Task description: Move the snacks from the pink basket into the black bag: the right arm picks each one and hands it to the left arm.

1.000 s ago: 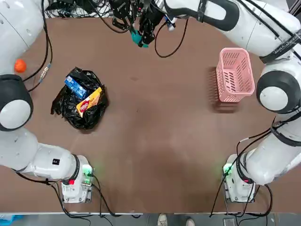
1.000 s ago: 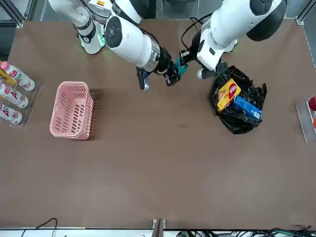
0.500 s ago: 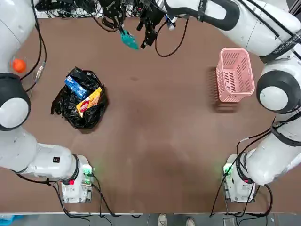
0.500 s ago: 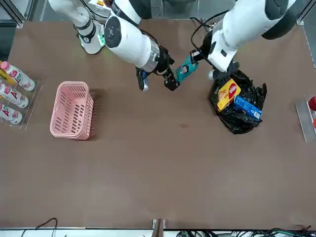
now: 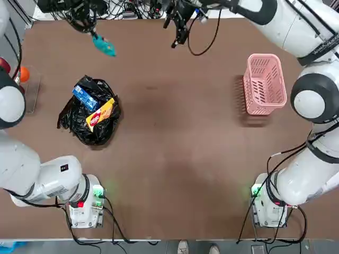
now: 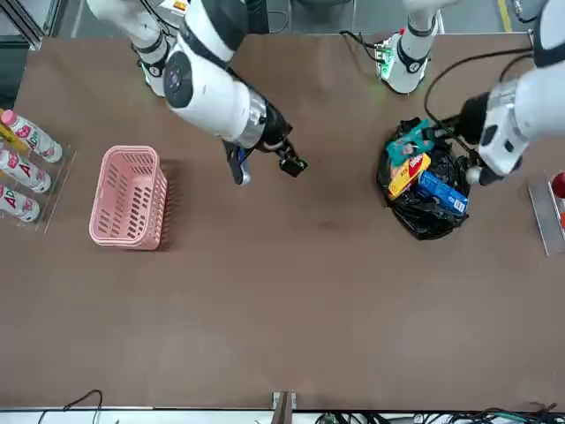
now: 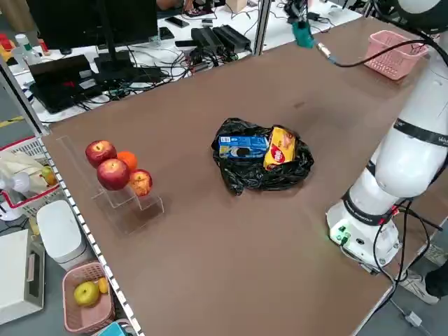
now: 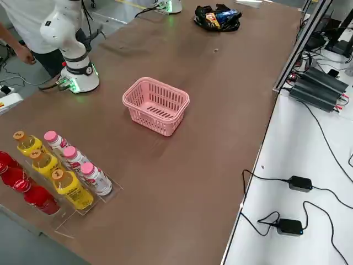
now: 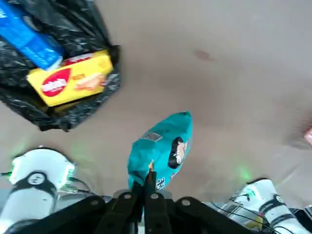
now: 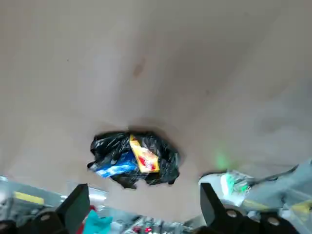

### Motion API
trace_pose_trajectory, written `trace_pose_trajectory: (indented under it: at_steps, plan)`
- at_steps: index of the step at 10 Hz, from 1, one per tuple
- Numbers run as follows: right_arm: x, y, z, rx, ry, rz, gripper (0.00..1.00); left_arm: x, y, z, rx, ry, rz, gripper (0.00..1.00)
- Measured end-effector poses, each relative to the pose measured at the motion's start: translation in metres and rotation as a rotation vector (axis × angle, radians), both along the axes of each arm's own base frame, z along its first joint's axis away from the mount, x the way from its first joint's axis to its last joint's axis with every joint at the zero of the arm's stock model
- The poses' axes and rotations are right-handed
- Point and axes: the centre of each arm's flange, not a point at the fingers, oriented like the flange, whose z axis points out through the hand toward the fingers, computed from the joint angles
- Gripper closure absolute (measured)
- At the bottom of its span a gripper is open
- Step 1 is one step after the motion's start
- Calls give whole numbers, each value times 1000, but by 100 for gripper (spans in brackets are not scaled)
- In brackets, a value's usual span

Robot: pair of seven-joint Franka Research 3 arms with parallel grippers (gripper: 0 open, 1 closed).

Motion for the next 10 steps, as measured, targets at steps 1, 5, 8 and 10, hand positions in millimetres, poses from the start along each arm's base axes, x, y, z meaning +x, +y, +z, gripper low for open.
trace_pose_trajectory:
  at_steps: [1,5,8,10]
  plan:
    - [7,-15,2,-41,-78,86,0,2,17,-34,24,52,-6,97]
    - [1,-32,3,-232,-302,458,0,8,70,-177,123,213,6,98]
    - [22,-75,2,-280,-357,633,0,-8,110,-231,146,264,27,96]
    - [47,-119,-1,-274,-386,710,0,-12,129,-240,141,278,42,90]
